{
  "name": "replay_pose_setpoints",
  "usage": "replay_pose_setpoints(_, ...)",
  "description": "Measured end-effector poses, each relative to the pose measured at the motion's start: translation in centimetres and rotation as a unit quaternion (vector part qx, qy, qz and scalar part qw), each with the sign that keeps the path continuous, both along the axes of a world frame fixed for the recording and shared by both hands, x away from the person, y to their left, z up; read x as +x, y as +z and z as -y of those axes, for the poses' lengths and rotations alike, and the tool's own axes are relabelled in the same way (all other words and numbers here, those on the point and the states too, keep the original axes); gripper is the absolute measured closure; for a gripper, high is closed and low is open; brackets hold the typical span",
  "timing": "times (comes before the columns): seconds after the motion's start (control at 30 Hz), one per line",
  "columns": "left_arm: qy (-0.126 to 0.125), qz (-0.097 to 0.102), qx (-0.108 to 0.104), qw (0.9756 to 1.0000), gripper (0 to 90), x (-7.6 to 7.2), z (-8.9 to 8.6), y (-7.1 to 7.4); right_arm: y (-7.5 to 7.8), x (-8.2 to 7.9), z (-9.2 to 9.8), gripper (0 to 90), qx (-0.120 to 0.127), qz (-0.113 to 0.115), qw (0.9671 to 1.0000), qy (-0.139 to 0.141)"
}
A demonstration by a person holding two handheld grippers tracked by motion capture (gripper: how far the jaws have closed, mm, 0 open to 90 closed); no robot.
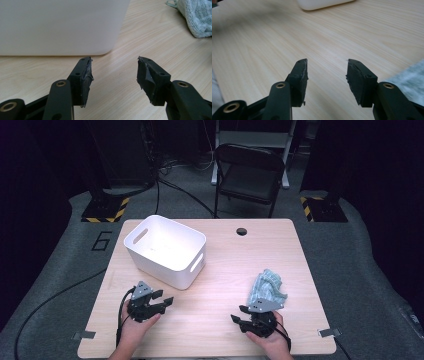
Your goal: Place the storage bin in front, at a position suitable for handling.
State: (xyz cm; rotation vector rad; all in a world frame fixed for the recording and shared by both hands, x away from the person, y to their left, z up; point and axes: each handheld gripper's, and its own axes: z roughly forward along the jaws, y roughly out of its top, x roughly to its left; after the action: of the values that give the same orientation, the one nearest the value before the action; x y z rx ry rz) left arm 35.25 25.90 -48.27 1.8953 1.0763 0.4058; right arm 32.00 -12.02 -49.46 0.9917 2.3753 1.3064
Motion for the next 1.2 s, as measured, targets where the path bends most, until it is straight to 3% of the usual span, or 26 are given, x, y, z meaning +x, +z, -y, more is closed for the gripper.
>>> replay_pose_setpoints(0.07, -0.004, -0.005, 0.001, 1.0, 45.1, 0.1, 0.1, 0.0, 0.0, -0.1, -0.2, 49.9, -0.004, 0.011, 0.9998, 0.017)
replay_pose_setpoints(0.17, -0.006, -0.007, 0.002, 1.0, 45.0, 0.1, 0.1, -0.2, 0.1, -0.1, -0.2, 48.5, 0.0, 0.014, 0.9997, 0.021)
replay_pose_setpoints(0.4, -0.003, 0.001, 0.011, 0.9999, 45.1, -0.4, -0.4, -0.1, -0.1, 1.0, 0.4, 45.4, 0.019, 0.004, 0.9995, -0.026)
replay_pose_setpoints(0.5, 0.0, 0.004, 0.008, 1.0, 45.1, -0.5, -0.7, 0.1, -0.2, 1.1, 0.3, 45.6, 0.017, -0.002, 0.9994, -0.032)
replay_pose_setpoints(0.83, 0.007, 0.007, 0.007, 0.9999, 45.1, -0.6, -0.7, 0.3, 0.0, 0.9, 0.6, 46.0, 0.01, 0.018, 0.9983, -0.054)
replay_pose_setpoints(0.97, 0.002, 0.008, 0.007, 0.9999, 45.1, -0.7, -0.7, 0.9, 0.1, 0.8, 0.9, 46.1, 0.018, 0.025, 0.9978, -0.058)
replay_pose_setpoints(1.07, 0.002, 0.003, -0.018, 0.9998, 45.1, -0.6, -0.7, 1.5, 0.1, 0.8, 1.1, 46.3, 0.024, 0.017, 0.9975, -0.065)
replay_pose_setpoints(1.2, -0.002, 0.015, -0.016, 0.9998, 45.7, -0.4, -0.5, 2.9, 0.1, 0.6, 1.5, 46.9, 0.026, 0.011, 0.9968, -0.074)
